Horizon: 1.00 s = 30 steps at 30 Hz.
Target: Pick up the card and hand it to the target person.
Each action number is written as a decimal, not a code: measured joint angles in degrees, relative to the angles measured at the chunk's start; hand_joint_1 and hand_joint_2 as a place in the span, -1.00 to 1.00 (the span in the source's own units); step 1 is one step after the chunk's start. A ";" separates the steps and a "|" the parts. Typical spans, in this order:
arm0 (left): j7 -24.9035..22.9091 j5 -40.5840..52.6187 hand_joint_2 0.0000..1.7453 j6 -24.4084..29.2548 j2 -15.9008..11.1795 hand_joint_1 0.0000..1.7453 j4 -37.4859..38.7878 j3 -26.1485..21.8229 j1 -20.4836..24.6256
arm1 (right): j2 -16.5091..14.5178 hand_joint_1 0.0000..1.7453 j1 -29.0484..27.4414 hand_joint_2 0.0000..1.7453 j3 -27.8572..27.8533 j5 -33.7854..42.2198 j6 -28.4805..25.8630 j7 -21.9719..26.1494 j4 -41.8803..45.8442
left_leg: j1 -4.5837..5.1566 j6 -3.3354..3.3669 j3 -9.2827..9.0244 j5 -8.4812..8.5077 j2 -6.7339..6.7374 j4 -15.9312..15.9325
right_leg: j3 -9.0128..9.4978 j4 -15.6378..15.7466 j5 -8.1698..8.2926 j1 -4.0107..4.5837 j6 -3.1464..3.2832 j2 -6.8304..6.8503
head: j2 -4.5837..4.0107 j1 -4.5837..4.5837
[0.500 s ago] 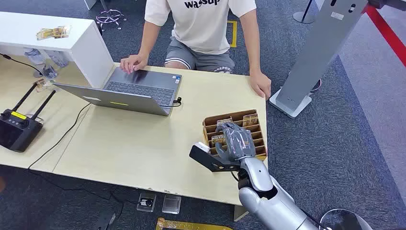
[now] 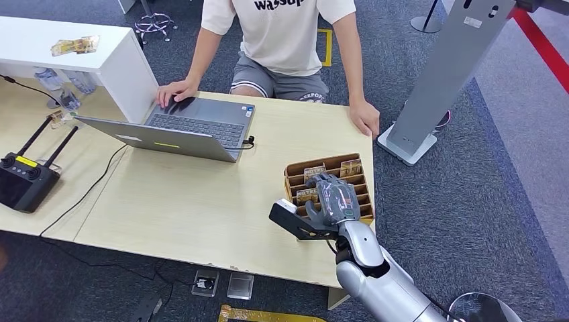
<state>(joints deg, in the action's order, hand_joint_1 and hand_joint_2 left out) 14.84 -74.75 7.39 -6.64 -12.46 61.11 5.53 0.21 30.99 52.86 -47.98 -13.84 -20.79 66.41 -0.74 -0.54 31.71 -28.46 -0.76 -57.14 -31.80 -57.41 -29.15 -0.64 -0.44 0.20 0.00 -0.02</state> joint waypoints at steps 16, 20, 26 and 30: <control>0.00 -0.01 -1.00 0.00 0.00 -1.00 0.00 0.00 0.00 | -0.43 -0.01 0.01 1.00 -0.01 0.92 0.11 0.46 -1.27 | 0.00 0.00 0.00 0.00 0.00 0.00 | 0.00 0.00 0.00 0.00 0.00 0.00 | 0.00 -0.01; -0.05 -0.10 -1.00 0.00 0.00 -1.00 0.00 0.00 0.00 | -0.62 -0.04 0.03 1.00 -0.03 1.23 0.04 0.94 -1.85 | 0.00 0.00 0.00 0.00 0.00 0.00 | 0.00 0.00 0.00 0.00 0.00 0.00 | 0.00 -0.01; -0.14 -0.15 -1.00 0.01 0.00 -1.00 0.00 0.00 -0.01 | -0.95 -0.04 0.11 1.00 -0.04 1.40 -0.01 1.38 -2.59 | 0.00 0.00 -0.01 0.00 0.00 0.00 | 0.00 0.00 0.00 0.00 0.00 0.00 | 0.00 0.01; -0.18 -0.15 -1.00 0.01 0.00 -1.00 0.00 0.00 -0.01 | -1.05 -0.06 0.25 1.00 -0.05 1.46 -0.02 1.50 -3.01 | 0.00 0.00 -0.01 0.00 0.00 0.00 | 0.01 0.00 0.00 0.00 0.00 0.00 | 0.00 0.01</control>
<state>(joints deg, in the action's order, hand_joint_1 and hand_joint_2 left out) 14.66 -74.90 7.39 -6.64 -12.46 61.11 5.53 -0.84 31.24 52.81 -46.51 -13.86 -19.29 63.41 -0.74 -0.54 31.70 -28.46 -0.76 -57.14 -31.79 -57.41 -29.15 -0.64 -0.44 0.20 0.00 -0.02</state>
